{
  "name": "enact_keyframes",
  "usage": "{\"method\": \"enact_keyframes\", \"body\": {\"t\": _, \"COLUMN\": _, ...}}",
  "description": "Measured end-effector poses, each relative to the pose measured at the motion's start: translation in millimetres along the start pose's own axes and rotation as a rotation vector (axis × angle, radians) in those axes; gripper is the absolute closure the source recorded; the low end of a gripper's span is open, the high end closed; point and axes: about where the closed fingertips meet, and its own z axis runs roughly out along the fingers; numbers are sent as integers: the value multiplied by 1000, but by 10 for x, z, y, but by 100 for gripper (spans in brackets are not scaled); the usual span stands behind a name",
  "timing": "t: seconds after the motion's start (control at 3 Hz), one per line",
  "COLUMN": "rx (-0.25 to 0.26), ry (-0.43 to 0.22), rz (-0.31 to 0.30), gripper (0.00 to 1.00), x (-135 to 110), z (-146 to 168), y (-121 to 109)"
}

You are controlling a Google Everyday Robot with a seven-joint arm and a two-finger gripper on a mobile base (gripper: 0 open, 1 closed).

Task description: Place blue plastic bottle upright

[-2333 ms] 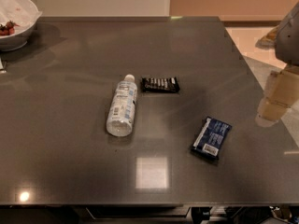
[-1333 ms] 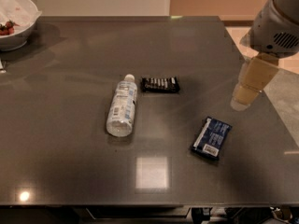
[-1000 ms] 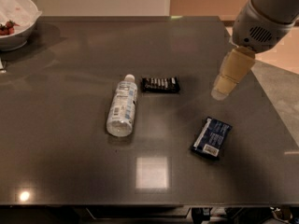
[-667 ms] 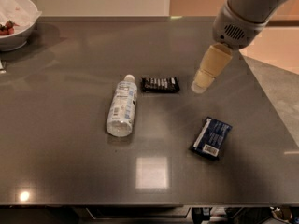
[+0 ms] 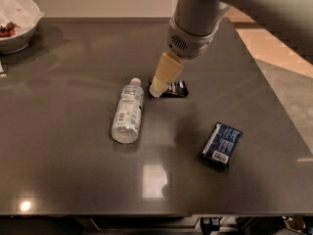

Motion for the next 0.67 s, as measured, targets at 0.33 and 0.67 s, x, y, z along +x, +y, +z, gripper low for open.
{"method": "enact_keyframes", "body": {"t": 0.33, "rx": 0, "ry": 0, "rz": 0, "gripper": 0, "x": 0, "z": 0, "y": 0}}
{"method": "enact_keyframes", "body": {"t": 0.67, "rx": -11, "ry": 21, "rz": 15, "gripper": 0, "x": -23, "z": 13, "y": 38}}
